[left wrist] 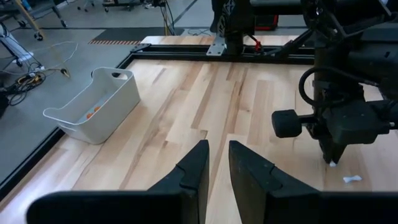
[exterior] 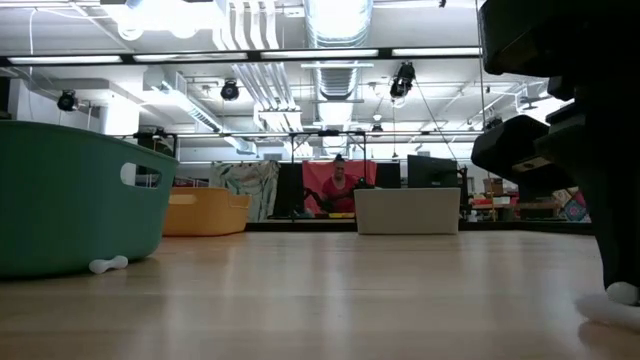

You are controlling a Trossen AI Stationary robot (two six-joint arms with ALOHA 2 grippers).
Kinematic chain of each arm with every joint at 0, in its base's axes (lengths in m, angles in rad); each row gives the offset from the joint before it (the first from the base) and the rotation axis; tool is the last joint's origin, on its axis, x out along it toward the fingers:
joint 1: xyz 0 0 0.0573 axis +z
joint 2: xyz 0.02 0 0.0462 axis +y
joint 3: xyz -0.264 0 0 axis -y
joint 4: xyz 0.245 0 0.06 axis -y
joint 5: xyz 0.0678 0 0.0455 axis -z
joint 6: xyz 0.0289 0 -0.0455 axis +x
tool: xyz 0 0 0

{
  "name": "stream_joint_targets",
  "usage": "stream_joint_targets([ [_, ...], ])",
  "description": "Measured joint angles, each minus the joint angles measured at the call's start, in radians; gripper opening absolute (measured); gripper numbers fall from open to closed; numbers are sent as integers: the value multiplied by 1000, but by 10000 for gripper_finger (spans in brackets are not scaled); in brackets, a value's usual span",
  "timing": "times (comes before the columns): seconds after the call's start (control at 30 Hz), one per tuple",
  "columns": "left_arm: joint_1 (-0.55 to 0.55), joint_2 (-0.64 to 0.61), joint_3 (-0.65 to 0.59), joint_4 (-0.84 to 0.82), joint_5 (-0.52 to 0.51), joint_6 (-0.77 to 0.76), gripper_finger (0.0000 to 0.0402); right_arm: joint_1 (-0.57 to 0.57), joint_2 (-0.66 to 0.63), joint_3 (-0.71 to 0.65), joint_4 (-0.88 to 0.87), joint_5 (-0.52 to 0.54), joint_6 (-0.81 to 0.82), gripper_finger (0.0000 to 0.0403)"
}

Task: Sort Halloween decoration
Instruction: Put the white bone toy into the orange bin

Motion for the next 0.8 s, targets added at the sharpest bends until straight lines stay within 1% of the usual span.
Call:
stream_joint_targets([
  [0.23,-12,0,0,-3,0,24,45,-26,-36,-2,-14,-6,-26,10],
  [0.4,-26,-10,0,-5,-3,64,45,-78,-105,6,-23,6,-55,8],
  [0.57,-36,-36,0,-45,-53,98,45,-163,-161,7,-14,4,-124,8],
  [0.67,-40,-65,0,-86,-62,110,45,-234,-185,14,7,5,-187,8],
  [0.8,-44,-101,0,-149,-72,114,45,-340,-184,52,41,2,-287,8],
])
